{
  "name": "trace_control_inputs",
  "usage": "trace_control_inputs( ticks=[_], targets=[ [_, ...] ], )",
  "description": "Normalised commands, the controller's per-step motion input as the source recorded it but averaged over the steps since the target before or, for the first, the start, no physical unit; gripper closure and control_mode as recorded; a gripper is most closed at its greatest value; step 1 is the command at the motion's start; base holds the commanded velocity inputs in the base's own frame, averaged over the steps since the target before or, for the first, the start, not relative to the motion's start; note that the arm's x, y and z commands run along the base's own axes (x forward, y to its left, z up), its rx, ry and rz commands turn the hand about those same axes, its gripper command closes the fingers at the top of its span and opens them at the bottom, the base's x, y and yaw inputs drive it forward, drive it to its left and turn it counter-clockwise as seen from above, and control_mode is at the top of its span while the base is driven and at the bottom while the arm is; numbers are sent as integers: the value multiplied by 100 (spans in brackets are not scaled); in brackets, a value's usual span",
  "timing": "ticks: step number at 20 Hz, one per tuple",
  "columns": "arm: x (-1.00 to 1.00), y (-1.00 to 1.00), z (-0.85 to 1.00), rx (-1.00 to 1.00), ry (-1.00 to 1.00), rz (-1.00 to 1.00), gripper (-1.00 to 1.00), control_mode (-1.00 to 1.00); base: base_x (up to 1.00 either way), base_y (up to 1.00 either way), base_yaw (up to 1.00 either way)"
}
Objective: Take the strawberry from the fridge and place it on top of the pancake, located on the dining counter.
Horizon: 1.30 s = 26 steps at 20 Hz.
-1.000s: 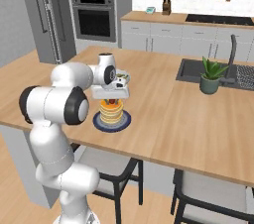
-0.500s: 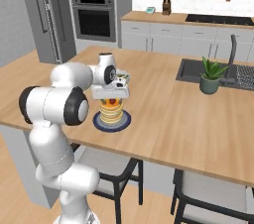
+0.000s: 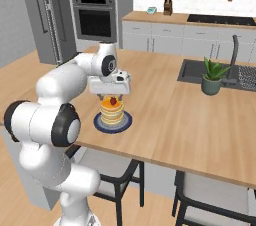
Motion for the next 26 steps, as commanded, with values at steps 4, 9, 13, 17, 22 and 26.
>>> trace_control_inputs(
  ticks=[4, 9, 13, 17, 22, 26],
  targets=[
    [-100, -37, 25, 8, -3, 0, -100, -100, 0, 0, 0],
    [-99, -43, 14, 9, -1, -3, -100, -100, 0, 0, 0],
    [-82, -36, 32, 5, 0, -9, -100, -100, 0, 0, 0],
    [-78, -11, 60, 0, -10, -14, -100, -100, 0, 0, 0],
    [-73, 0, 47, 0, -20, -12, -100, -100, 0, 0, 0],
    [-66, 0, 6, -3, -29, -9, -100, -100, 0, 0, 0]
  ],
)
